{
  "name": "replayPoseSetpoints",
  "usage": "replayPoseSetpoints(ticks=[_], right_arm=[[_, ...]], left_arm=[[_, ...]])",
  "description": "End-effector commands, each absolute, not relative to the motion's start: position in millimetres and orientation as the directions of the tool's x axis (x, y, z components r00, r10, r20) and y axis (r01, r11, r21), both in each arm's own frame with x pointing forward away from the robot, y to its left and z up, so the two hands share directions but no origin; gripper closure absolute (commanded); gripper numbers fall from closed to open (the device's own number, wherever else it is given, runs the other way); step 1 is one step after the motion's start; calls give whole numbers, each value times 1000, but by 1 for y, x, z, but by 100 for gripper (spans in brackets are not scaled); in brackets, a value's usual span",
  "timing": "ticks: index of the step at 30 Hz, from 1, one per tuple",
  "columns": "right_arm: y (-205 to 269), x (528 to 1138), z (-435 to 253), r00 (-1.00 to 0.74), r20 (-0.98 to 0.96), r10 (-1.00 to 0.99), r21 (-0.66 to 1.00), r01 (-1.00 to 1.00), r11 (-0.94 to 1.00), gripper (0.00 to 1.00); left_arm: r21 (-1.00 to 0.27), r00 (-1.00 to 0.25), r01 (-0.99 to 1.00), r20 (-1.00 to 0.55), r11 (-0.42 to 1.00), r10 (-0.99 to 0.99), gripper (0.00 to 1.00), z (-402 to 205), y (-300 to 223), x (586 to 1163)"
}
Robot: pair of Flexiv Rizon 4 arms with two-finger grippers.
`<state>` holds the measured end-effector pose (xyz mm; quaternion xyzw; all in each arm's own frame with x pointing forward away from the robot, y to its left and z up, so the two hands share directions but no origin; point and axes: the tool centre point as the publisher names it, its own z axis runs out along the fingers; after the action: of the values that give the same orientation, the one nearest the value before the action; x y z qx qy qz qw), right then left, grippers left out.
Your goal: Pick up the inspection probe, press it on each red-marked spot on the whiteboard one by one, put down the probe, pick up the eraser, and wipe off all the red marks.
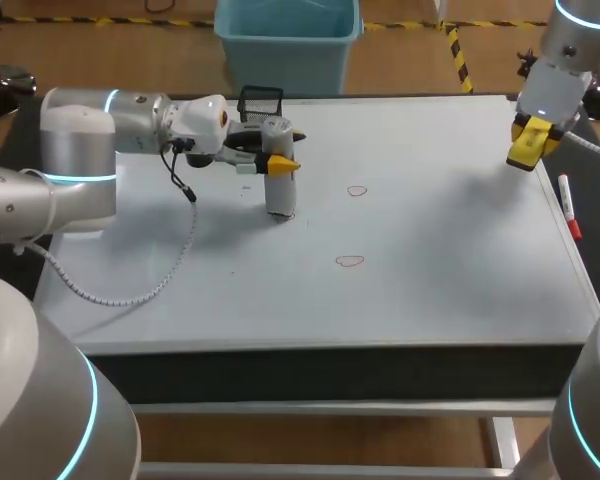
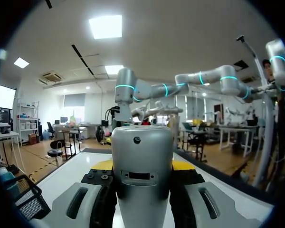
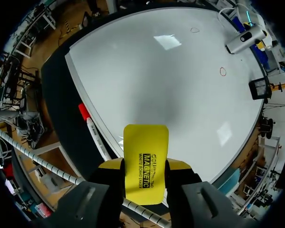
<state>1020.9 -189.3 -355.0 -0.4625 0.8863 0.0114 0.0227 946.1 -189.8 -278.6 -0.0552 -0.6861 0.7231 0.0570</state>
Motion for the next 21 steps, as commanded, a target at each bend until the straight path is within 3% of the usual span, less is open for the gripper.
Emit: replayPoseSetpoints(ticks=[1, 21], right_arm=[[-190, 1021, -354, -570, -48, -820, -2, -821, 571, 100], [-190, 1021, -354, -570, -48, -820, -2, -821, 571, 100]], left_arm=[[-999, -986, -9, 0, -50, 167, 100, -281, -192, 948], [-999, -987, -21, 13, -44, 162, 100, -285, -193, 947]])
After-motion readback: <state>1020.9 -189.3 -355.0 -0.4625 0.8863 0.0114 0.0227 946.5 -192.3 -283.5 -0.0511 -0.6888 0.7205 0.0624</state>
